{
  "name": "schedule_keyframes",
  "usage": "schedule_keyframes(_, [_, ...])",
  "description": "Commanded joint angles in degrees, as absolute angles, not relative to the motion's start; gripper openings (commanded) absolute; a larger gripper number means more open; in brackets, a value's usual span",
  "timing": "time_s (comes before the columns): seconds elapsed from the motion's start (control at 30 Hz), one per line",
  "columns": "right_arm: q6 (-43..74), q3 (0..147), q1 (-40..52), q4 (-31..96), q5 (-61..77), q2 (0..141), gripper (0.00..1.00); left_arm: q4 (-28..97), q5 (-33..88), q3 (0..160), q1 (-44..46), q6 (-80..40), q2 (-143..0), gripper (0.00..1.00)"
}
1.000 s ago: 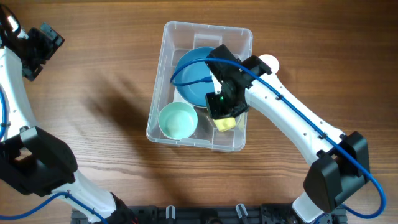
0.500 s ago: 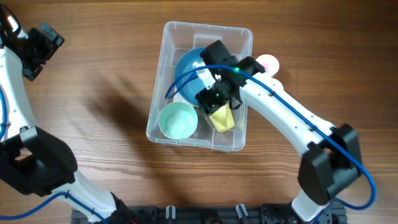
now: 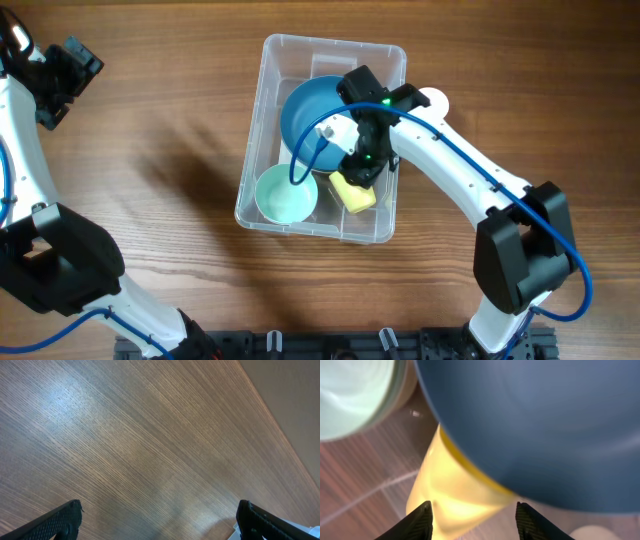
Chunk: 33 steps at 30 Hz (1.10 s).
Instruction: Pack container
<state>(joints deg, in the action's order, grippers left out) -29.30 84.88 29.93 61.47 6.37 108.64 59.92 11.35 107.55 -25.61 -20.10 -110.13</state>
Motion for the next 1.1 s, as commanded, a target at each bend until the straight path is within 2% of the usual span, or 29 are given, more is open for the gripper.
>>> schedule_keyframes(0.0, [-31.53, 86.59, 30.15, 63.61, 7.64, 109.23, 0.52, 59.81, 11.22, 108.66, -25.74, -20.6, -108.53, 1.0])
schedule_keyframes(0.3, [-31.9, 88.51, 30.13, 60.64, 15.57, 109.12, 0.54, 59.81, 11.22, 108.66, -25.74, -20.6, -108.53, 1.0])
schedule_keyframes(0.47, [-39.44, 88.51, 30.13, 59.13, 15.77, 109.32, 0.68, 59.81, 11.22, 108.66, -25.74, -20.6, -108.53, 1.0])
schedule_keyframes(0.63, [-42.11, 88.49, 30.13, 58.72, 16.51, 109.67, 0.75, 59.81, 11.22, 108.66, -25.74, -20.6, -108.53, 1.0])
schedule_keyframes(0.87, [-42.02, 88.49, 30.13, 59.13, 19.9, 111.2, 0.75, 59.81, 11.22, 108.66, -25.74, -20.6, -108.53, 1.0])
schedule_keyframes(1.07, [-41.82, 88.49, 30.13, 60.38, 21.08, 111.39, 0.67, 59.79, 11.22, 108.66, -25.74, -20.6, -108.53, 1.0])
